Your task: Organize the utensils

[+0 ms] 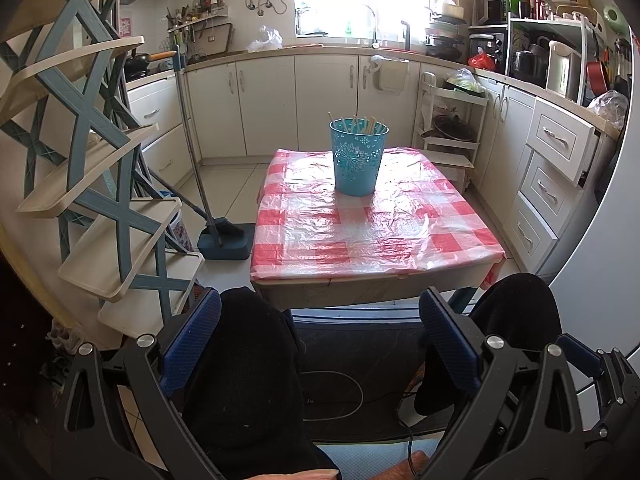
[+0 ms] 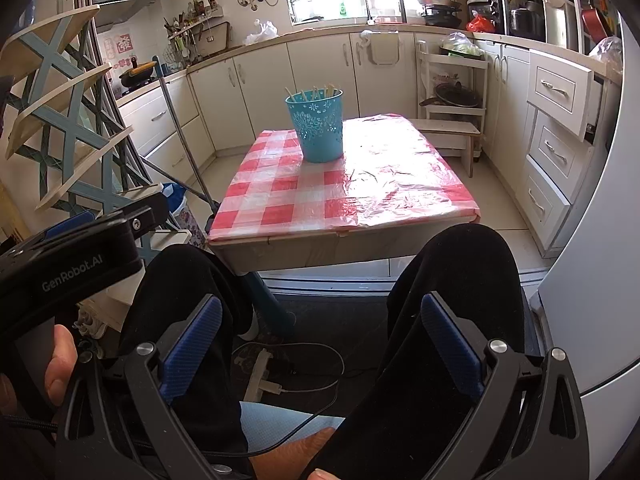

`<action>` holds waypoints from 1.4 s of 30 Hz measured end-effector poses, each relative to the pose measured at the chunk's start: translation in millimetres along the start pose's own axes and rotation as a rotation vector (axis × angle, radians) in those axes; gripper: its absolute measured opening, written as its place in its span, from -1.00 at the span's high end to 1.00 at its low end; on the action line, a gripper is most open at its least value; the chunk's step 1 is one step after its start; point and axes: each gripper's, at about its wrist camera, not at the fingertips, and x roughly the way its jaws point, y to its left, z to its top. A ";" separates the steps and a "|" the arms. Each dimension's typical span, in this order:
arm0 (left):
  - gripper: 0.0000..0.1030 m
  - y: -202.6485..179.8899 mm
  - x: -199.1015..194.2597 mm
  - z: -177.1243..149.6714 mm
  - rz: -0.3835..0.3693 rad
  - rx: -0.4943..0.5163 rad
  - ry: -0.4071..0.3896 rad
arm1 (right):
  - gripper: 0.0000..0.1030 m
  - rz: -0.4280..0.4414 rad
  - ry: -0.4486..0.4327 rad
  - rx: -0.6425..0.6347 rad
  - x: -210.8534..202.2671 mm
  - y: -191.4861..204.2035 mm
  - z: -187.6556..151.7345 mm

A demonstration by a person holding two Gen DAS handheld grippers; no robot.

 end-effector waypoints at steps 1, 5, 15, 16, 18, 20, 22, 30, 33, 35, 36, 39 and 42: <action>-0.85 -0.5 0.1 0.2 0.000 0.000 0.000 | -0.86 0.000 0.000 0.000 0.3 0.7 -0.6; -0.85 -0.7 0.0 0.1 0.000 -0.001 0.000 | -0.86 0.000 0.000 0.000 0.2 0.1 -0.2; -0.85 -1.3 -0.1 -0.3 0.000 0.000 0.000 | -0.86 0.000 0.000 0.000 0.2 0.6 -0.6; -0.85 -1.7 -0.1 -0.3 -0.001 -0.001 0.001 | -0.86 0.000 0.000 -0.001 0.4 1.0 -0.8; -0.85 -0.1 -0.1 -0.1 -0.002 0.000 0.002 | -0.86 0.000 0.000 0.000 0.1 0.1 -0.2; -0.85 0.3 -0.1 -0.4 -0.005 -0.001 0.002 | -0.86 0.001 0.001 0.000 0.4 0.4 -0.6; -0.85 1.0 -0.8 0.4 -0.009 -0.002 0.003 | -0.86 0.001 0.000 0.000 0.3 0.9 -0.9; -0.85 1.1 1.0 1.1 -0.019 0.003 0.015 | -0.86 0.001 0.001 -0.001 0.4 1.4 -0.9; -0.85 3.8 3.8 0.8 -0.065 -0.010 0.030 | -0.86 0.003 0.003 -0.002 0.2 1.2 -1.4; -0.85 6.6 3.9 -1.4 -0.105 -0.030 0.024 | -0.86 0.004 0.002 -0.003 -0.2 1.1 -1.6; -0.85 10.1 3.4 -1.3 -0.099 -0.042 0.015 | -0.86 0.002 0.002 -0.002 -0.2 1.0 -1.4; -0.85 10.9 -0.5 -0.8 -0.040 -0.047 -0.026 | -0.86 0.002 -0.001 -0.001 -0.5 1.2 -2.0; -0.85 10.7 -2.3 -0.3 -0.001 -0.037 -0.045 | -0.86 0.004 -0.001 -0.002 -0.3 -0.4 -1.3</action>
